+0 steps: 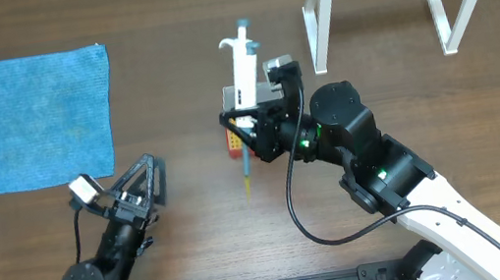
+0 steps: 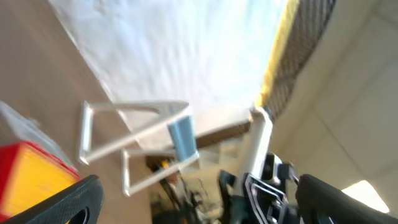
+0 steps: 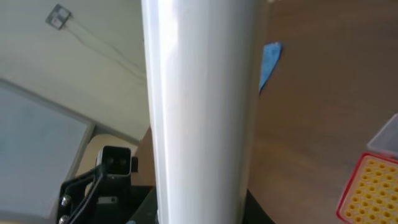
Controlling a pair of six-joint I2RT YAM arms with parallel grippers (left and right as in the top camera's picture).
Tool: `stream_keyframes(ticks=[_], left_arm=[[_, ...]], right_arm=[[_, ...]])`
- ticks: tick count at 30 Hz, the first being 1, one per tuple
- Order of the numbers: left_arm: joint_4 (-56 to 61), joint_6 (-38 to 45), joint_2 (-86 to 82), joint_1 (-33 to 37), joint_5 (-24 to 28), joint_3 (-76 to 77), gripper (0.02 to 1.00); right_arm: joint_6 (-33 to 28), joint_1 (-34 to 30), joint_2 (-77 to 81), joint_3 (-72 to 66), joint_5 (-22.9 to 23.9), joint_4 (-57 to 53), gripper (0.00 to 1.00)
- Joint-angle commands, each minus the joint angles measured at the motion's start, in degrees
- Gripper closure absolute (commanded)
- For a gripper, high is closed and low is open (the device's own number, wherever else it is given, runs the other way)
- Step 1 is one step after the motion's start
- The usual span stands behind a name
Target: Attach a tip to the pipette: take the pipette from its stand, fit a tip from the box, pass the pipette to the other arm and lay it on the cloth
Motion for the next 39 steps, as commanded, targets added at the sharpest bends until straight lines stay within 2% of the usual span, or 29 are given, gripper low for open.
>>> stream_keyframes(ticks=[1, 6, 10, 12, 15, 22, 27, 28, 29, 30, 31, 32, 39], left_arm=[[3.8, 3.8, 15.1, 0.2, 15.8, 9.9, 0.023], [4.0, 16.8, 34.8, 0.2, 30.9, 23.9, 0.02], [14.1, 18.9, 51.6, 0.1, 44.5, 34.1, 0.023], [18.5, 18.7, 59.0, -0.2, 48.1, 38.4, 0.023], [21.8, 18.5, 67.1, -2.4, 50.0, 43.5, 0.02], [25.0, 18.5, 76.6, -9.1, 50.1, 50.0, 0.023], [25.0, 18.5, 76.8, -9.4, 50.0, 50.2, 0.018], [25.0, 18.5, 76.8, -9.2, 50.0, 50.2, 0.062], [25.0, 18.5, 76.8, -9.0, 50.0, 50.2, 0.329], [25.0, 18.5, 76.8, -9.0, 50.0, 50.2, 0.698], [25.0, 18.5, 76.8, -9.0, 50.0, 50.2, 0.945], [24.9, 18.5, 76.8, -9.0, 50.0, 50.1, 0.991], [24.7, 18.5, 76.9, -9.0, 50.3, 50.1, 0.991]], right_arm=[[2.4, 0.4, 0.1, 0.8, -10.3, 0.6, 0.919], [2.6, 0.4, 0.1, 0.8, -12.2, 0.8, 0.919], [2.6, 0.4, 0.1, 0.8, -13.9, 0.8, 0.921], [2.6, 0.4, 0.1, 0.8, -14.2, 0.8, 0.925], [2.6, 0.4, 0.1, 0.8, -14.4, 0.8, 0.921], [2.6, 0.4, 0.1, 0.8, -15.6, 2.4, 0.921], [2.5, 0.4, 0.1, 0.8, -15.6, 2.3, 0.921], [2.5, 0.3, 0.1, 0.8, -15.6, 2.3, 0.921], [2.5, 0.3, 0.1, 0.8, -15.6, 2.3, 0.921], [2.5, 0.3, 0.1, 0.8, -15.6, 2.3, 0.921], [2.5, 0.3, 0.1, 0.8, -15.6, 2.3, 0.921], [2.5, 0.3, 0.1, 0.8, -15.5, 2.3, 0.921], [0.3, -1.9, 0.1, 0.8, -15.4, 2.3, 0.919]])
